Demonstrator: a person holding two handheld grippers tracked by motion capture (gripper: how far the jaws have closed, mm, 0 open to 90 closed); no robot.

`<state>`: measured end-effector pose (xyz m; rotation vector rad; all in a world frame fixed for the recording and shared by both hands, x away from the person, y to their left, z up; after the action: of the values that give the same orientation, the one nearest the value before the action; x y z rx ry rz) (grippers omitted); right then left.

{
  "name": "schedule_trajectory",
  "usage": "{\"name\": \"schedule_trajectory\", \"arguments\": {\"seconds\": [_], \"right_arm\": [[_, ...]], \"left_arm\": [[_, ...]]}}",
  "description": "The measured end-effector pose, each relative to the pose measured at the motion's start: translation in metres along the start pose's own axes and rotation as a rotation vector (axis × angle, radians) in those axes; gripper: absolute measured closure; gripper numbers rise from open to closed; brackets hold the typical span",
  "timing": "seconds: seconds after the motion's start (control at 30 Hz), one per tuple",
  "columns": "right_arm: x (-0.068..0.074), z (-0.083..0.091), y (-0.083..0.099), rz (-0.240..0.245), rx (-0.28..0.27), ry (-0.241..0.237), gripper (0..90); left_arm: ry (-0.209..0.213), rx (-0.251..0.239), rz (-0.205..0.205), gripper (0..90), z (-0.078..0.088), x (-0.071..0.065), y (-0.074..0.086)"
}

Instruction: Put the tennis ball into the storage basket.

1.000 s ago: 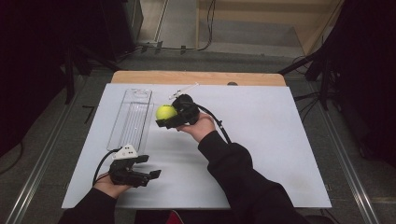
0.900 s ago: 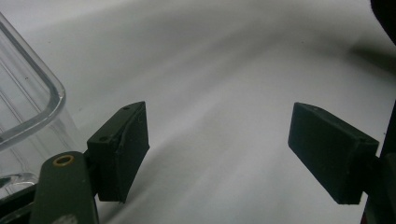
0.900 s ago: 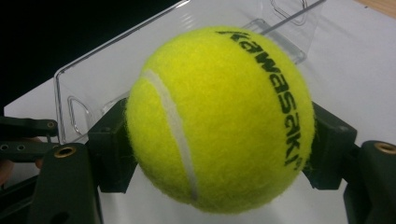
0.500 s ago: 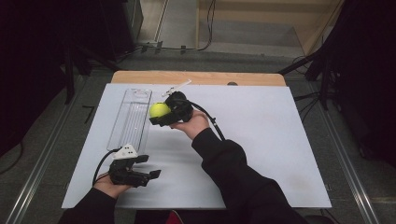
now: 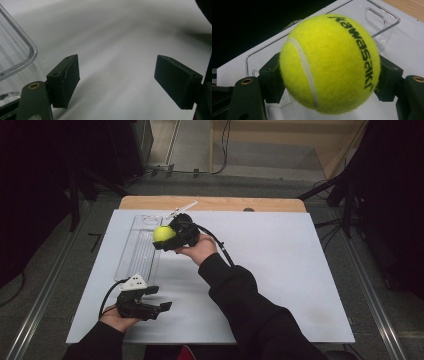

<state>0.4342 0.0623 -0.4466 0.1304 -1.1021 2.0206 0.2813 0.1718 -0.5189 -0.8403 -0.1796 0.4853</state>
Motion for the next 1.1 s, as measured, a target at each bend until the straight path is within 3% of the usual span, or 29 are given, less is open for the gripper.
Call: {"name": "schedule_trajectory", "arguments": {"seconds": [0.73, 1.1], "right_arm": [[0.013, -0.025, -0.026, 0.005, 0.004, -0.007, 23.7], [0.015, -0.043, -0.030, 0.003, 0.015, 0.000, 23.6]], "left_arm": [[0.001, 0.002, -0.003, 21.2, 0.001, 0.000, 0.001], [-0.004, 0.004, -0.007, 21.2, 0.001, 0.000, 0.001]]}}
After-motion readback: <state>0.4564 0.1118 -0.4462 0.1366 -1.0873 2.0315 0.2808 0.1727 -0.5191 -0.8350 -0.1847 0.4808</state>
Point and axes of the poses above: each handheld gripper's, and its own axes: z roughly backward along the jaws, y roughly out of its underside, x roughly to its left, the point moved 6 cm from there along -z, roughly forward along the jaws, and after that the axes turned 14 degrees about -z, right-handed, at the moved point
